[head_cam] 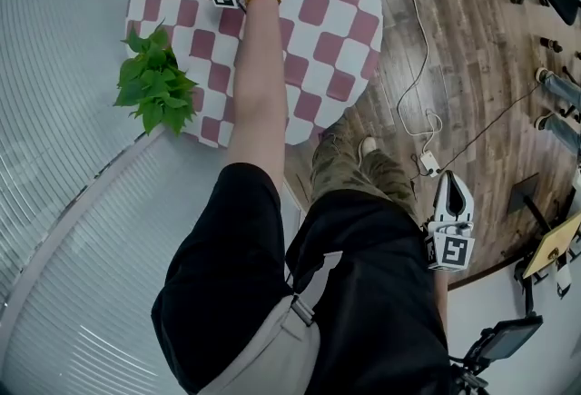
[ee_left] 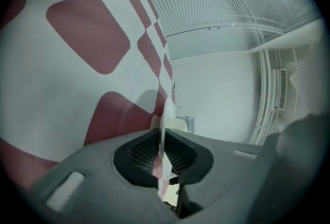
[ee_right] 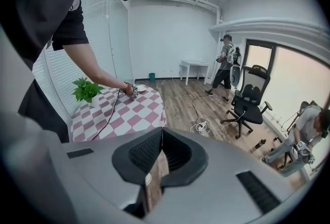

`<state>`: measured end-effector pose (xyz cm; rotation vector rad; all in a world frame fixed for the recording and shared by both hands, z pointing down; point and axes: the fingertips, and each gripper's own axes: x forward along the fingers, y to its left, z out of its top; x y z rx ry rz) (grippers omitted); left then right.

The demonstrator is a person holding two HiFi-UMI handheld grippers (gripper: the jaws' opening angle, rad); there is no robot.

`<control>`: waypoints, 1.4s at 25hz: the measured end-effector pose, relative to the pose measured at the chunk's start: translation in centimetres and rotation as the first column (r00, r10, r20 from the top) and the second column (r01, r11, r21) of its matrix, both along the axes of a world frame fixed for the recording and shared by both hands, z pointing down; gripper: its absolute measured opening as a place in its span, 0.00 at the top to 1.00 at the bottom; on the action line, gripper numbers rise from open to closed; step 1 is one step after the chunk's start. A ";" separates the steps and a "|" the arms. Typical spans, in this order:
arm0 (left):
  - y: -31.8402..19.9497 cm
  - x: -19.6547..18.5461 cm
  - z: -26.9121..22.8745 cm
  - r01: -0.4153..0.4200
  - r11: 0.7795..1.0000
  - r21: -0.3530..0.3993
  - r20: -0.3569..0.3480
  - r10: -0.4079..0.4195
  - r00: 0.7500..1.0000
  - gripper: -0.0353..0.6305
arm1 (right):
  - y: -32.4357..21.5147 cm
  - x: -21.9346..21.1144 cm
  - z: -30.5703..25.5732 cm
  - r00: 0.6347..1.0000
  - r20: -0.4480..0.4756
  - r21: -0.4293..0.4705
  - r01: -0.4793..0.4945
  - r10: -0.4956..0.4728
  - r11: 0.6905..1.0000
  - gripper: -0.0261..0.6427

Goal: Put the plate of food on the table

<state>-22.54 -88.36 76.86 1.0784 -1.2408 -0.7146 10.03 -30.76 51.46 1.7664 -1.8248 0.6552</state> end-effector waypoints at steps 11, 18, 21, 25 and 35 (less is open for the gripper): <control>2.0 1.9 0.7 -0.177 0.964 -0.199 0.062 0.192 0.979 0.86 | 0.0 -0.4 0.5 0.999 0.042 0.029 -0.011 0.010 1.000 0.94; 3.3 1.7 0.6 -0.215 0.944 -0.250 0.078 0.241 0.967 0.75 | 0.3 -1.0 0.6 0.999 0.051 0.057 -0.017 0.014 0.998 0.95; 3.9 1.4 0.5 -0.198 0.948 -0.250 0.072 0.222 0.972 0.75 | 0.6 -1.2 0.6 0.998 0.053 0.062 -0.020 0.017 0.998 0.94; 5.2 1.6 0.0 -0.197 0.950 -0.244 0.064 0.219 0.974 0.75 | 0.8 -0.8 0.2 0.998 0.054 0.076 -0.021 0.017 0.997 0.94; 12.1 0.3 -2.2 -0.181 0.963 -0.201 0.059 0.197 0.979 0.75 | 1.0 -0.6 -0.6 0.998 0.067 0.149 -0.010 0.000 0.989 0.95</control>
